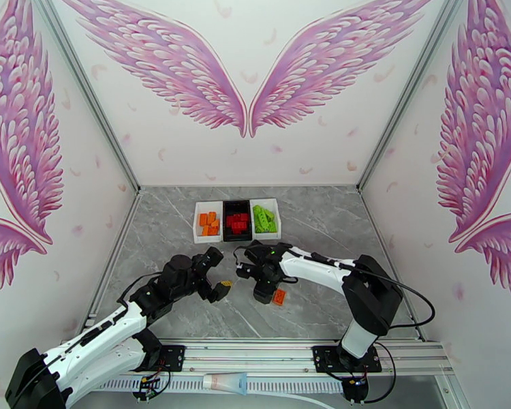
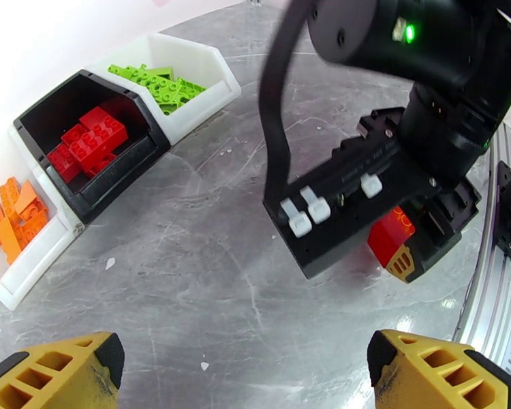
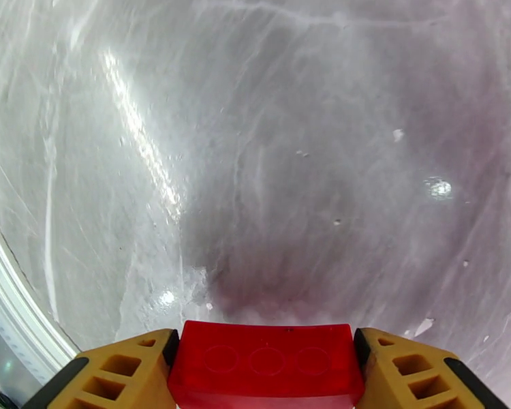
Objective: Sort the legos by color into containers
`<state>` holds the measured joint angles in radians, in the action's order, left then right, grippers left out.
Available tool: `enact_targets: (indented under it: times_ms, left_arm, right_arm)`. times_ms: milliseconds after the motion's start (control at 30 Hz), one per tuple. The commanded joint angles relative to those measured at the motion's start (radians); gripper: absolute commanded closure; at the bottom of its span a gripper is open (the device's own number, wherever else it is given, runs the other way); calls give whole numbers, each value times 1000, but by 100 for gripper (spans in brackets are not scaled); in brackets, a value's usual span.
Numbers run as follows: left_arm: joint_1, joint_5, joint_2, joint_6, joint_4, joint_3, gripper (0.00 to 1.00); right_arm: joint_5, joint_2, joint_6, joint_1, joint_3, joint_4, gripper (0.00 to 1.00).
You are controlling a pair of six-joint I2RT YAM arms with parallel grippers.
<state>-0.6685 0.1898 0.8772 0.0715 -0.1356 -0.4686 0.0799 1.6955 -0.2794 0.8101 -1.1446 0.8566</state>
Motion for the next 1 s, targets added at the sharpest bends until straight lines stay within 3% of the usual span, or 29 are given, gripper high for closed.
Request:
enact_targets:
  times_ms: [0, 167, 433, 800, 967]
  left_arm:
    - [-4, 3, -27, 2, 6, -4, 1]
    - [-3, -21, -41, -14, 44, 20, 1]
    - [-1, -59, -40, -40, 130, 49, 1]
    - [3, -99, -50, -58, 163, 61, 1]
    - [9, -102, -50, -54, 170, 59, 1]
  right_arm:
    - [21, -51, 98, -25, -72, -86, 41]
    - [-41, -29, 242, -49, -124, -295, 41]
    - [-179, 162, 454, -128, -308, -534, 42]
    - [-224, 497, 459, -190, -678, -508, 41]
    - [-223, 570, 439, -193, -784, -454, 35]
